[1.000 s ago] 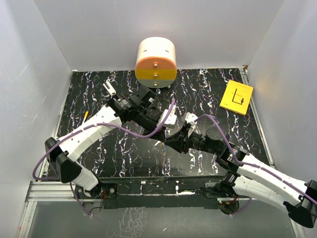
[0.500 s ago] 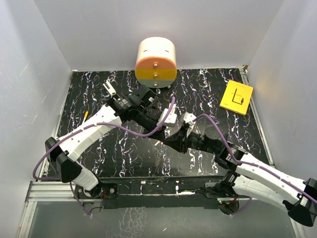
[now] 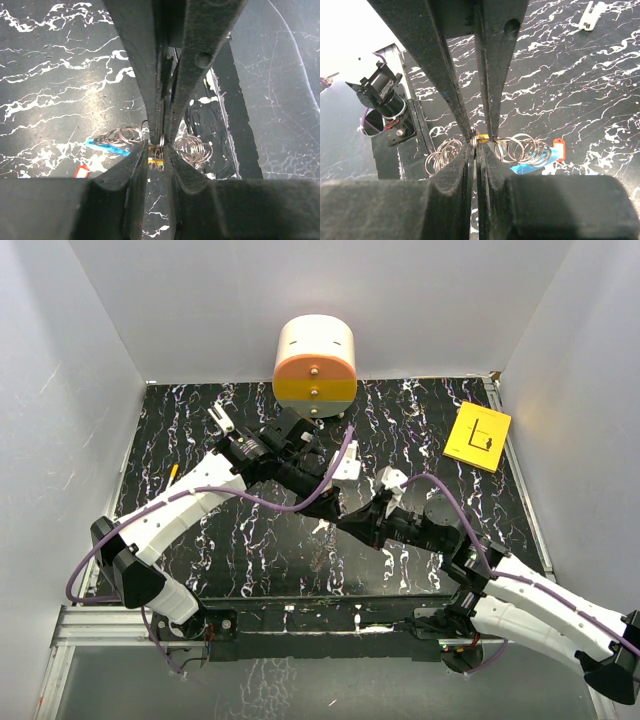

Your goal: Put the keys on the keyring

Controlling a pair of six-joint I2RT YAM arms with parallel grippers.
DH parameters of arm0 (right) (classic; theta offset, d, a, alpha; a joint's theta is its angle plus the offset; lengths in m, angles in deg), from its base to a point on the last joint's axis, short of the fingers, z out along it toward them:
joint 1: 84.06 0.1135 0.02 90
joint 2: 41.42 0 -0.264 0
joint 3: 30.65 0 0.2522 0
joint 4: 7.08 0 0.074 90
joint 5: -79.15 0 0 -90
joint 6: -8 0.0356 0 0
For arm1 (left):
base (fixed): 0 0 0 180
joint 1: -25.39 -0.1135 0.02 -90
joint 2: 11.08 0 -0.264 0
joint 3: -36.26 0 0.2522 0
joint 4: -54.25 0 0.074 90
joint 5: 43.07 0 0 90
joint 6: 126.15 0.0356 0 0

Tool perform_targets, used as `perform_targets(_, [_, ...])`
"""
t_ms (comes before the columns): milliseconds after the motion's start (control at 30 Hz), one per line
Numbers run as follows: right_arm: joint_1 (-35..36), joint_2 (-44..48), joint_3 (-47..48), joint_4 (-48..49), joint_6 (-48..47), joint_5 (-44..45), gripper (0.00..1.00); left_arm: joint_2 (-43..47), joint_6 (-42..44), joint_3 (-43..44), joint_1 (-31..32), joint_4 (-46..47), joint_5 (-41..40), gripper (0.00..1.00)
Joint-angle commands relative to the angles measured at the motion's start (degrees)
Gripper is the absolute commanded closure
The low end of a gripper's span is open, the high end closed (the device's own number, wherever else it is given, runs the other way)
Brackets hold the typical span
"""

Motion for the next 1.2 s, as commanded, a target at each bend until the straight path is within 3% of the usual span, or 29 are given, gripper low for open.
perform_targets(0, [0.3, 3.1, 0.0, 5.1, 0.6, 0.5, 0.92, 2.4, -2.9, 1.7, 0.2, 4.0, -0.9, 0.79])
perform_targets(533, [0.3, 10.5, -3.5, 8.2, 3.3, 4.5, 0.92, 7.5, -6.0, -0.5, 0.2, 11.5, -9.3, 0.72])
perform_targets(1167, [0.3, 14.6, -7.4, 18.5, 6.4, 9.3, 0.92, 7.4, -4.7, -4.1, 0.7, 11.0, -1.6, 0.68])
